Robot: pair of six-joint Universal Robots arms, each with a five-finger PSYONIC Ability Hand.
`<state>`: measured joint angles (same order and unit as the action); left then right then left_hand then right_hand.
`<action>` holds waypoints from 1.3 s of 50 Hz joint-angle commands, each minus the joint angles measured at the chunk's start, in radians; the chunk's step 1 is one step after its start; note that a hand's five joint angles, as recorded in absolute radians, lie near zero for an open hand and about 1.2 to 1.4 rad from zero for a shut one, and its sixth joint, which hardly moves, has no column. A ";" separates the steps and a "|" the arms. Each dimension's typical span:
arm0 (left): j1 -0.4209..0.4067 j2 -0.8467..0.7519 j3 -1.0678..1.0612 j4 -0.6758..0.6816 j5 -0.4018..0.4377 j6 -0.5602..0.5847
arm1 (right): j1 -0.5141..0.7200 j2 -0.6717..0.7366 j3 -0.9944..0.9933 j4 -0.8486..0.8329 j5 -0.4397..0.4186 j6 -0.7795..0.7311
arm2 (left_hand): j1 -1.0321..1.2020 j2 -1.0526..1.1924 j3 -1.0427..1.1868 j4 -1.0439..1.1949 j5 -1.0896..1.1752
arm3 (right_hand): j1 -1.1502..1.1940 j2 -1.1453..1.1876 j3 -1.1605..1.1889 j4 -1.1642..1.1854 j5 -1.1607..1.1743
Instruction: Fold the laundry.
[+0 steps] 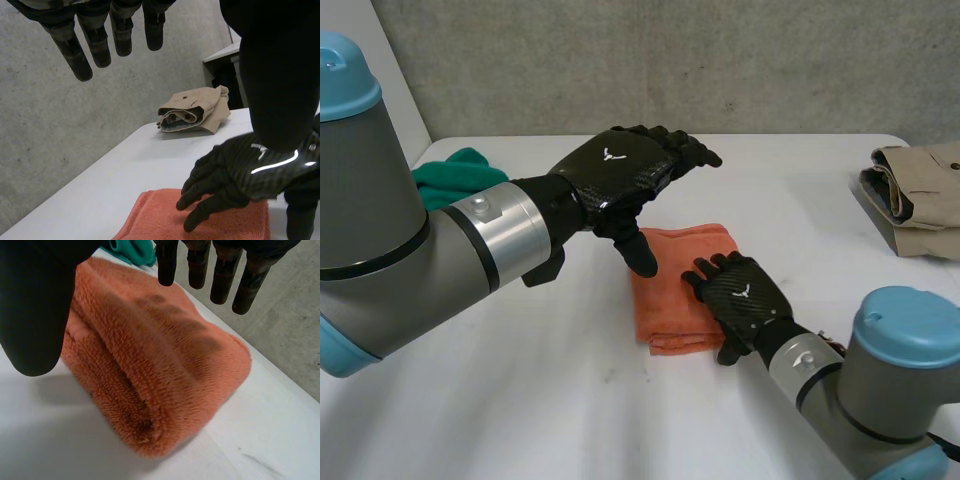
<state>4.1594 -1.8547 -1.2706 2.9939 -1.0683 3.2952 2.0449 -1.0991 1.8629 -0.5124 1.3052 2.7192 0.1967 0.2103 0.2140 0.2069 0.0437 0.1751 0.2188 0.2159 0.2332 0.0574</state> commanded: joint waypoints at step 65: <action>-0.028 -0.006 -0.009 0.005 -0.018 -0.009 | -0.202 0.223 -0.577 -0.078 -0.211 -0.027 | 0.029 0.015 0.011 0.018 0.007 | 1.221 1.177 1.180 1.163 1.164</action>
<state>4.1301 -1.8607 -1.2803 2.9994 -1.0861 3.2858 1.9060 -0.8545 1.3523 -0.4938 1.1519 2.6752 0.1965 0.2103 0.2140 0.2069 0.0438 0.8962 1.1593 1.1403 1.1828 0.8937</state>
